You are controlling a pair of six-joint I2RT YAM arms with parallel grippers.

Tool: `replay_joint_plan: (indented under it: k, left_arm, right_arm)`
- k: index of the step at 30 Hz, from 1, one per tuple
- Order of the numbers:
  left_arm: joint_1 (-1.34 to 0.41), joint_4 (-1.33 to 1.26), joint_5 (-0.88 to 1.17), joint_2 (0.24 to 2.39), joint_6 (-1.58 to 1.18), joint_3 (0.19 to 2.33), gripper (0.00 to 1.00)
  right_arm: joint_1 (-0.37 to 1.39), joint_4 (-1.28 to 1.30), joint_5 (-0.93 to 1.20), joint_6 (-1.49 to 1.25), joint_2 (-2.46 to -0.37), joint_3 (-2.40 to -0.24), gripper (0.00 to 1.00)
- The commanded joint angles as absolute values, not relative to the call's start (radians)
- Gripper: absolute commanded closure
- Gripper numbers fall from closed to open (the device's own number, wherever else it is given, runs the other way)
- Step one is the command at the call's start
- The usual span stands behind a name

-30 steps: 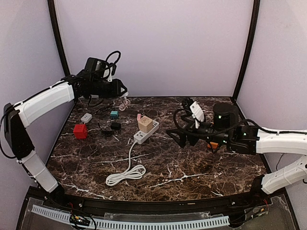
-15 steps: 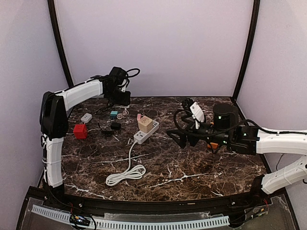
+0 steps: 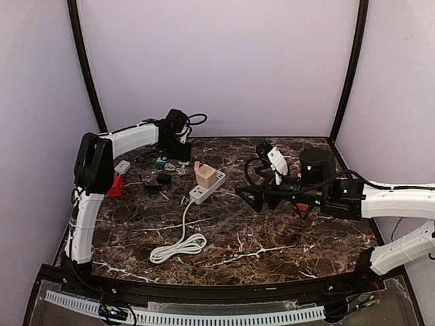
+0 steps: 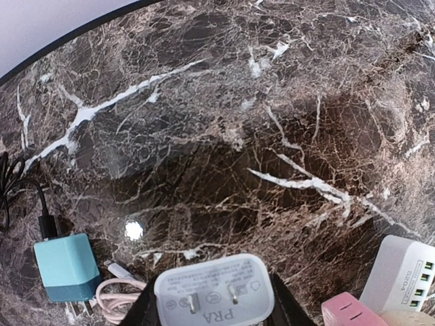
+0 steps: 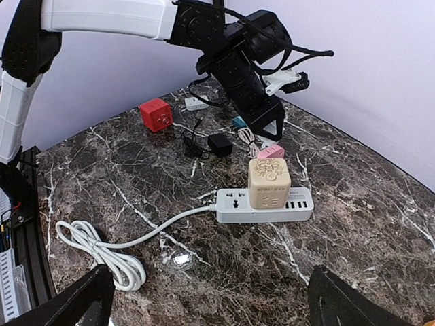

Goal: Pull the plug off the socket
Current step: Place the plug at the center of the board.

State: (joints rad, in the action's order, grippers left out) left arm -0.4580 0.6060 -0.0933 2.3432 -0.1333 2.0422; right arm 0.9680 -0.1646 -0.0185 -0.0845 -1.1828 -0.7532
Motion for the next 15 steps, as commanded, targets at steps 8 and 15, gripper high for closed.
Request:
replay_joint_plan:
  k: [8,15]
  left_arm:
    - [-0.453,0.617,-0.004,2.323,-0.157,2.147,0.28]
    - [-0.453,0.461,0.013,2.095,-0.237,1.840,0.02]
  right_arm:
    - [0.963,-0.181,-0.015,-0.128,-1.216,-0.751,0.01]
    - [0.961,-0.174,-0.004,-0.152,-1.247,-0.751,0.01]
